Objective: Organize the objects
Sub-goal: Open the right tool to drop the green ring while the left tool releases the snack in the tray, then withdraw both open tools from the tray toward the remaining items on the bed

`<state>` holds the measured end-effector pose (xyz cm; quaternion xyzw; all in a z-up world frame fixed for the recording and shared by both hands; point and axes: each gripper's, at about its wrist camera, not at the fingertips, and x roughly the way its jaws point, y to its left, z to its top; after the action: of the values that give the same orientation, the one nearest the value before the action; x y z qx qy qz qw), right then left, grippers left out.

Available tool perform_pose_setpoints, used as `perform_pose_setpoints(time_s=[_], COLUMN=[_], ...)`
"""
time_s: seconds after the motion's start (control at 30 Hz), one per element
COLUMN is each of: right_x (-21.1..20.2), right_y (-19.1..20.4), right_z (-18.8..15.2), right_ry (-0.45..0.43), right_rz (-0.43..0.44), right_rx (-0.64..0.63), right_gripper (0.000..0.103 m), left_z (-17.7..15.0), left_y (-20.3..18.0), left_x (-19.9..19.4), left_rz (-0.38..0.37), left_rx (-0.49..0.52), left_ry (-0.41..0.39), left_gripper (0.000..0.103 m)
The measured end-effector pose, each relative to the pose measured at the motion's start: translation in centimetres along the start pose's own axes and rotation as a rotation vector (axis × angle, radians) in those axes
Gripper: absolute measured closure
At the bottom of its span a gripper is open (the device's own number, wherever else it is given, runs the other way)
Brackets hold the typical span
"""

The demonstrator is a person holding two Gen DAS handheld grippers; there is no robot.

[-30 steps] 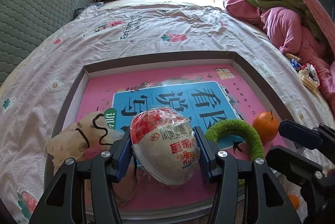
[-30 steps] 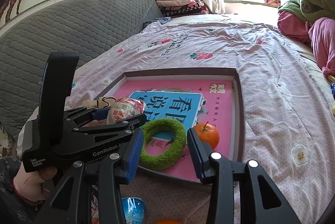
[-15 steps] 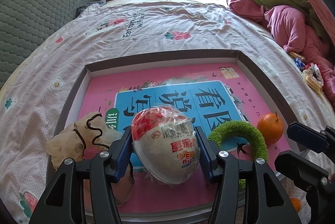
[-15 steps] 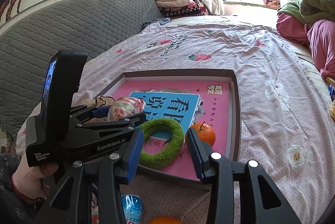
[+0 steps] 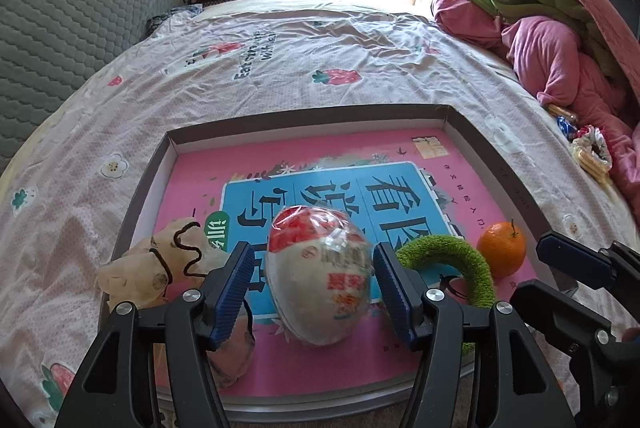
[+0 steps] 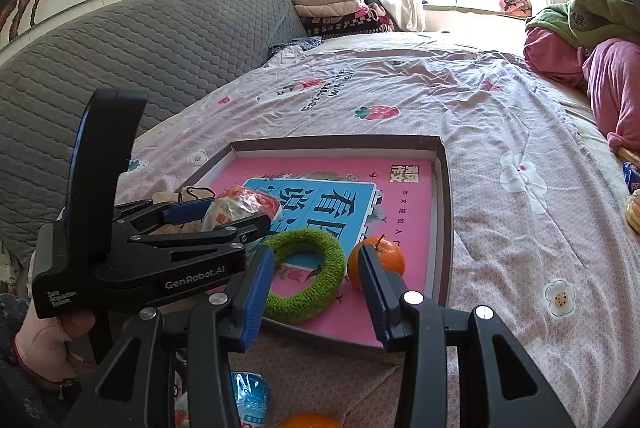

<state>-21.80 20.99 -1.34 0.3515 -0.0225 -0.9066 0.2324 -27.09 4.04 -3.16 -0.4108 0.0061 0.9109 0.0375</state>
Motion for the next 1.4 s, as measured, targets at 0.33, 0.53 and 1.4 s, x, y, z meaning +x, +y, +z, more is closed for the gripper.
perform_pose_setpoints(time_s=[0.33, 0.53, 1.4], right_x=[-0.8, -1.4, -4.3], right_y=[-0.1, -0.2, 1.2], right_z=[0.3, 0.5, 0.5], right_ry=[-0.03, -0.051, -0.126], right_rz=[-0.02, -0.022, -0.04], right_rx=[-0.006, -0.009, -0.067], right_gripper=[0.052, 0.052, 0.051], left_z=[0.3, 0.7, -0.6], left_y=[0.0, -0.1, 0.3], left_x=[-1.7, -3.1, -8.7], left_rz=[-0.006, -0.006, 0.043], left_rx=[-0.005, -0.004, -0.014], left_ry=[-0.025, -0.046, -0.121], left_gripper=[0.034, 0.033, 0.033])
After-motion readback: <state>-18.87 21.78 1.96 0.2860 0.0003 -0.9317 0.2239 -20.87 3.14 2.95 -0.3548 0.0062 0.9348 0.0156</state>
